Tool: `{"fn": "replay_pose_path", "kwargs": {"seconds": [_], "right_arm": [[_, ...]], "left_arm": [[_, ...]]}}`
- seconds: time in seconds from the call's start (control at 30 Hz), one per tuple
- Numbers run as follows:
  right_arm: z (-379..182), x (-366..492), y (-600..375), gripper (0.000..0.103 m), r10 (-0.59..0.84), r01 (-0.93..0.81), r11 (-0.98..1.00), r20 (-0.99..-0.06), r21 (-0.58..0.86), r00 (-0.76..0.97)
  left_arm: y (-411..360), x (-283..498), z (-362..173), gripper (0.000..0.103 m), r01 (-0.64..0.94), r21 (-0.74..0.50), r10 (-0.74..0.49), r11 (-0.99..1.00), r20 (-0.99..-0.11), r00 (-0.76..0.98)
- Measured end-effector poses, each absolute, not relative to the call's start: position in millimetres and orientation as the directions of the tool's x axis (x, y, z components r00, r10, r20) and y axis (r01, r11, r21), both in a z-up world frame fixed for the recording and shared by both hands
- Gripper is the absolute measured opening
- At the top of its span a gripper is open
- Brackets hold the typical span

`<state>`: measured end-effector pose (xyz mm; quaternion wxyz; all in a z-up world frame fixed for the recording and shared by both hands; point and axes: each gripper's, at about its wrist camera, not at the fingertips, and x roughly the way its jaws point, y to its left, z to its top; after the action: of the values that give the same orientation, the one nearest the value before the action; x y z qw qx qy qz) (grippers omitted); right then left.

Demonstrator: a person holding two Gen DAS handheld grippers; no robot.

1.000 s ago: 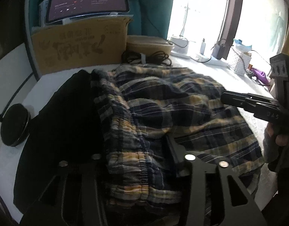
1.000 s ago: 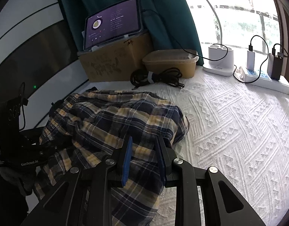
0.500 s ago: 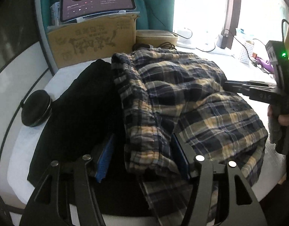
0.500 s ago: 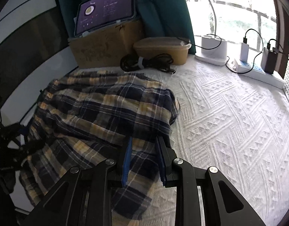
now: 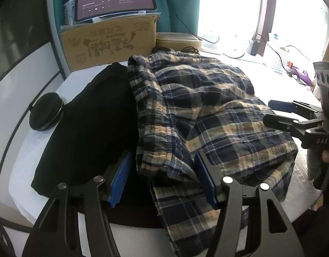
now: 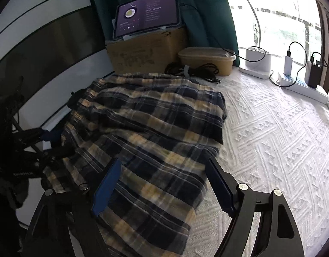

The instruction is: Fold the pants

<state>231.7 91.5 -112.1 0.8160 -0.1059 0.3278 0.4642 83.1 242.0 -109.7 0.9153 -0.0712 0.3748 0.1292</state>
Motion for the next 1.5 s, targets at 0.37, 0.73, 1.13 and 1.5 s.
{"fn": "replay_pose_path", "kwargs": {"seconds": [0.37,0.73,1.13,1.5], "right_arm": [[-105.5,245.9,74.1,0.082,0.675,-0.801,0.584,-0.627,0.134,0.388],[-91.7,268.0,74.0,0.082,0.663,-0.78,0.615,-0.614,0.119,0.429],[-92.5,298.4,94.0,0.082,0.639,-0.763,0.636,-0.632,0.113,0.438],[-114.3,327.7,118.1,0.082,0.595,-0.75,0.654,-0.678,0.097,0.431]], "left_arm": [[231.9,81.0,-85.3,0.061,-0.259,0.019,0.205,0.966,-0.667,0.716],[257.3,113.6,-60.2,0.061,-0.258,0.06,0.242,0.964,-0.592,0.769],[285.2,153.7,-89.2,0.061,-0.239,0.011,0.191,0.971,-0.635,0.748],[311.2,168.8,-106.6,0.064,-0.265,-0.018,0.189,0.964,-0.655,0.732]]}}
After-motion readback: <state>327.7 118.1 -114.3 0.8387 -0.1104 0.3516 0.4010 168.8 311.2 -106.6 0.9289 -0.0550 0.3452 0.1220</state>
